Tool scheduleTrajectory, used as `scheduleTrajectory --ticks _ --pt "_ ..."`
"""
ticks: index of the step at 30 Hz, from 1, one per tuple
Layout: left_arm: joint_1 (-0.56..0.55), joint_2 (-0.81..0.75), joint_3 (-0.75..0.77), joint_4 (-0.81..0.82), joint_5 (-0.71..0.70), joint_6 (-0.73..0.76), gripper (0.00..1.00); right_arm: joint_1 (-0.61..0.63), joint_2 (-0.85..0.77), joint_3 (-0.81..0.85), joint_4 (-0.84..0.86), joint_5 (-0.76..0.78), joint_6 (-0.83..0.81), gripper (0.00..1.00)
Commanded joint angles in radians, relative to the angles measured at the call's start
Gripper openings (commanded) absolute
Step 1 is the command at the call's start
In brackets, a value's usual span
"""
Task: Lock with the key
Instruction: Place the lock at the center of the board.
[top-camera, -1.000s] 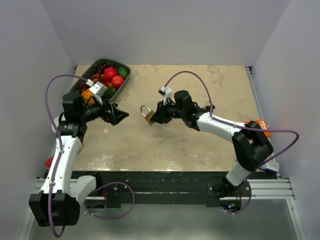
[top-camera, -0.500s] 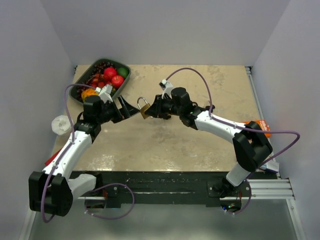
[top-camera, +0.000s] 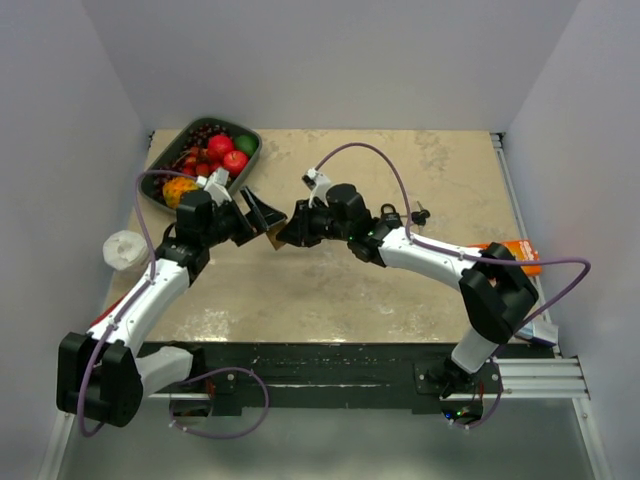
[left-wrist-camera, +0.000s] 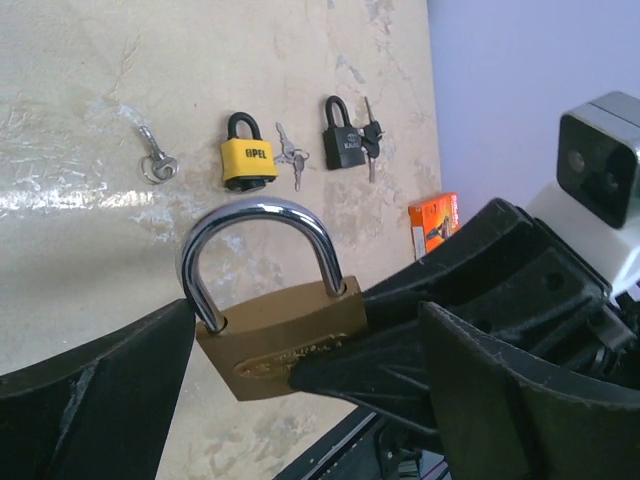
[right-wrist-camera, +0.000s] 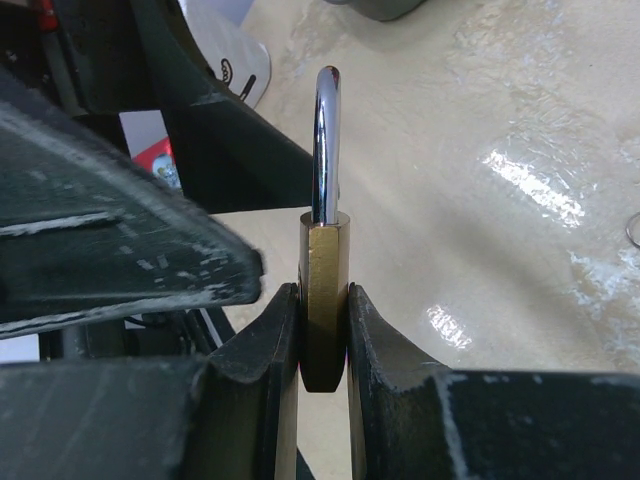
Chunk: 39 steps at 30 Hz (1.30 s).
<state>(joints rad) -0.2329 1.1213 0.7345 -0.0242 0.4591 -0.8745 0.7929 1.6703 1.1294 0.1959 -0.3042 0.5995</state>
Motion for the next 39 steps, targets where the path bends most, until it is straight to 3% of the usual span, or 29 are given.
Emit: scheduleTrajectory --ticks 1,9,16,34,39 --pt "-0.014 0.017 -0.003 0.027 -0.027 -0.064 0.93 0.022 -0.023 0.076 0.132 0.025 0.016 0.00" --pt "-0.031 0.029 -0.003 -0.028 -0.043 -0.116 0.78 0.040 -0.029 0.078 0.120 0.083 -0.003 0.00" --pt "-0.049 0.043 -0.009 -0.059 -0.057 -0.138 0.84 0.045 -0.017 0.089 0.129 0.102 -0.012 0.00" --pt "-0.055 0.060 0.012 -0.163 -0.097 -0.152 0.86 0.045 -0.032 0.078 0.134 0.108 -0.061 0.00" --pt "-0.059 0.069 0.031 -0.138 -0.079 -0.187 0.71 0.046 -0.027 0.072 0.140 0.120 -0.050 0.00"
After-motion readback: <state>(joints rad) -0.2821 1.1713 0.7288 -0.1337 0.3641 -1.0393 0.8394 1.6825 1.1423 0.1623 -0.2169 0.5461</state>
